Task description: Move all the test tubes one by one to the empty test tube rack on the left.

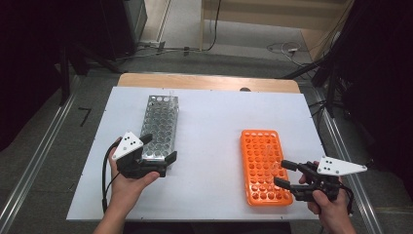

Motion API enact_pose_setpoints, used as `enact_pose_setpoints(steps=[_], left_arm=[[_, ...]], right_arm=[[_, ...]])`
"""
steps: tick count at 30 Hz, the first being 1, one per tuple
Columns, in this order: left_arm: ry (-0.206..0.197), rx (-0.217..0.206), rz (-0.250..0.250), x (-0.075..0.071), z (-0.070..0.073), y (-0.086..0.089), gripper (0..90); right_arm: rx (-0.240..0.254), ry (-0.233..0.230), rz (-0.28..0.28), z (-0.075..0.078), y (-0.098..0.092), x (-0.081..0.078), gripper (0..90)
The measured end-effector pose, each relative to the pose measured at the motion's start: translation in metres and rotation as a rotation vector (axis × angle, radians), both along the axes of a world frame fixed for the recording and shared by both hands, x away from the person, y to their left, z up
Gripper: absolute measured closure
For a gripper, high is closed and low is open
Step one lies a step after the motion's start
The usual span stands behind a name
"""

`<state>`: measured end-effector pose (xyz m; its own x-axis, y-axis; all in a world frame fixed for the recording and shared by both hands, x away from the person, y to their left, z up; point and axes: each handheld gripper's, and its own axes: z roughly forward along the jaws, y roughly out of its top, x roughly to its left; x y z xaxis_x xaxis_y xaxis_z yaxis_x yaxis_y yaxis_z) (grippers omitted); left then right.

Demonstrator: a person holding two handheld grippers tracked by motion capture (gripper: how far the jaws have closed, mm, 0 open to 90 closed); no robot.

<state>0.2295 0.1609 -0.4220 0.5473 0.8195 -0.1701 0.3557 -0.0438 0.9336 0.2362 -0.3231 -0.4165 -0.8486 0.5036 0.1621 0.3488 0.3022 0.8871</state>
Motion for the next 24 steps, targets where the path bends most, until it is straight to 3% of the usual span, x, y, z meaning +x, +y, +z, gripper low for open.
enact_pose_setpoints(steps=[9,24], left_arm=[[0.006,0.001,-0.001,0.000,-0.001,0.000,0.0],[0.009,0.001,-0.001,0.001,-0.001,0.000,0.0]], right_arm=[[-0.090,0.028,0.107,-0.010,0.013,0.001,48.9],[-0.199,0.095,0.142,-0.034,0.007,0.011,60.3]])
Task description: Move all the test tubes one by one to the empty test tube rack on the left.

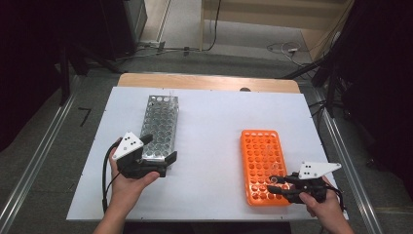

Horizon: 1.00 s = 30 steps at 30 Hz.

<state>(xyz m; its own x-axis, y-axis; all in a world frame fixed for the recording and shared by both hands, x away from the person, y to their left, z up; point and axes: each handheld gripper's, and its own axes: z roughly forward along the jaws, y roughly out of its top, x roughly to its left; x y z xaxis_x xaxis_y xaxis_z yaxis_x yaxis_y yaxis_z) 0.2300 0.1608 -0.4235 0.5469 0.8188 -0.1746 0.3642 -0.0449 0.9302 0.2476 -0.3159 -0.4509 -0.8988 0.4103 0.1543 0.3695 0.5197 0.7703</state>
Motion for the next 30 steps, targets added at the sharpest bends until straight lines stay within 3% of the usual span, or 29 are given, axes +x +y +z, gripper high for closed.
enact_pose_setpoints(steps=[17,30], left_arm=[[0.004,-0.003,-0.004,0.000,-0.001,-0.002,0.0],[0.002,-0.005,-0.004,0.000,-0.001,-0.001,0.0]], right_arm=[[-0.058,-0.005,0.022,-0.013,-0.001,0.004,67.0],[-0.059,-0.018,0.024,-0.013,-0.002,0.007,73.1]])
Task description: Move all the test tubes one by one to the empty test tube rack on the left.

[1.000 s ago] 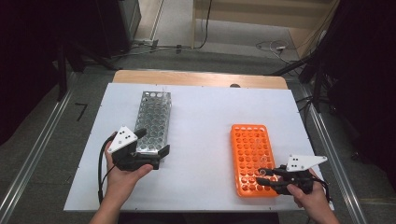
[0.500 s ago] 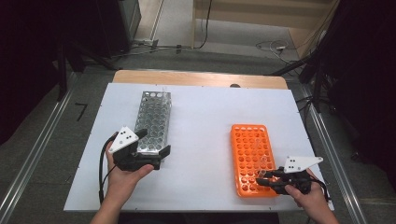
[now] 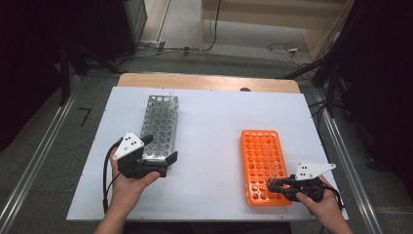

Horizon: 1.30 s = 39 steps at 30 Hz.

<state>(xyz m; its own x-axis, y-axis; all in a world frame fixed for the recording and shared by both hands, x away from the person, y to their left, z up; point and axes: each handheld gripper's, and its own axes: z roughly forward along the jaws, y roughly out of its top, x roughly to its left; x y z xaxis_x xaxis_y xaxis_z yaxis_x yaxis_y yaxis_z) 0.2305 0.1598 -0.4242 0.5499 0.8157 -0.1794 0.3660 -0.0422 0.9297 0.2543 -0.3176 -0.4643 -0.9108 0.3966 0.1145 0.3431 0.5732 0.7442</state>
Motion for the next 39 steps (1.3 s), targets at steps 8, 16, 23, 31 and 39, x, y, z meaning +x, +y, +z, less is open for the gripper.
enact_pose_setpoints(steps=[8,16,23,31,39], left_arm=[[-0.001,0.004,-0.003,-0.001,0.000,-0.003,0.0],[-0.003,0.005,-0.013,-0.002,0.001,-0.005,0.0],[-0.002,0.003,-0.025,-0.002,0.002,-0.009,0.0],[-0.007,-0.008,-0.063,-0.003,0.006,-0.018,0.2],[-0.010,-0.006,-0.097,-0.006,0.008,-0.028,0.2]], right_arm=[[0.020,0.008,-0.012,0.008,0.000,0.000,73.3],[0.067,0.008,-0.034,0.022,-0.003,-0.001,73.4],[0.103,-0.007,-0.037,0.035,0.005,-0.003,73.4],[0.134,-0.018,-0.058,0.044,0.024,-0.003,73.4],[0.149,-0.007,-0.051,0.046,0.047,-0.002,73.4]])
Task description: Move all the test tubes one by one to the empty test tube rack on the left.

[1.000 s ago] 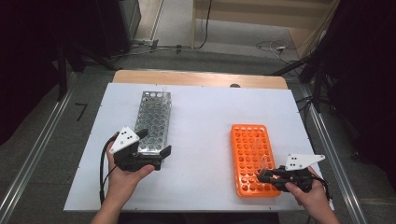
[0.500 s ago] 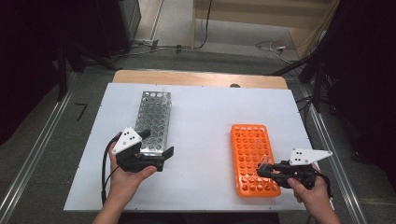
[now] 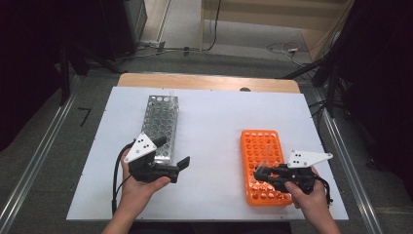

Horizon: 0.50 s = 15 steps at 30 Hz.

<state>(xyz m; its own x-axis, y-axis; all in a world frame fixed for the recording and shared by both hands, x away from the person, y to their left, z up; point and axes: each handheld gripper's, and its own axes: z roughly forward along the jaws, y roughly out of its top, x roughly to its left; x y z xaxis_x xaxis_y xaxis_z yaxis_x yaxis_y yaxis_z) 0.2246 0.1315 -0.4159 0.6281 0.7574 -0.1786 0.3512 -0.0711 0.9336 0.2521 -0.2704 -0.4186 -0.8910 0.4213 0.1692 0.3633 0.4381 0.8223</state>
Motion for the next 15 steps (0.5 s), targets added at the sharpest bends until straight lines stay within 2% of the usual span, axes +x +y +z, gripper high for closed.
enact_pose_setpoints(steps=[15], left_arm=[[0.002,0.007,-0.067,-0.005,0.001,-0.022,1.5]], right_arm=[[-0.030,0.013,0.017,-0.009,0.041,-0.003,73.3]])
